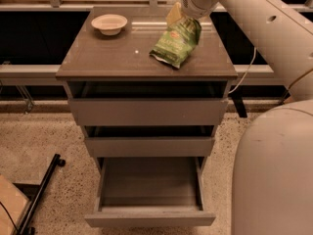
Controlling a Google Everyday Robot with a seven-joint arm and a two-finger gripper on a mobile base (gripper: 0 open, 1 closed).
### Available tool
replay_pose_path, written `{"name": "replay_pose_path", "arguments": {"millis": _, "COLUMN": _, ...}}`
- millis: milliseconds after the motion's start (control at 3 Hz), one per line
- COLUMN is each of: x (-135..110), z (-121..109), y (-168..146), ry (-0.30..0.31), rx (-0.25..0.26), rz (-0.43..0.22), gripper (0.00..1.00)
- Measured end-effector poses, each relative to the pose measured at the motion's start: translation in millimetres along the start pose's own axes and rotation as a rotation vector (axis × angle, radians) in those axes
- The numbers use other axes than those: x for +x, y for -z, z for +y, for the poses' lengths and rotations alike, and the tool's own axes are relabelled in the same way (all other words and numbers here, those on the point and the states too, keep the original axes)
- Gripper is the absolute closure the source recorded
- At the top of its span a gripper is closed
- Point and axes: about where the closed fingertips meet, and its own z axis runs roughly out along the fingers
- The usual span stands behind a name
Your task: Pick green jalapeno chip bag from bottom drawer and place on counter
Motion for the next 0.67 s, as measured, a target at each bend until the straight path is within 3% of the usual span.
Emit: {"name": "replay_pose_path", "arguments": {"millis": 667, "x": 0.7, "z": 0.7, "y": -1.3, "ry": 0.001, "rx": -0.001, "rz": 0.002, "gripper": 0.0}}
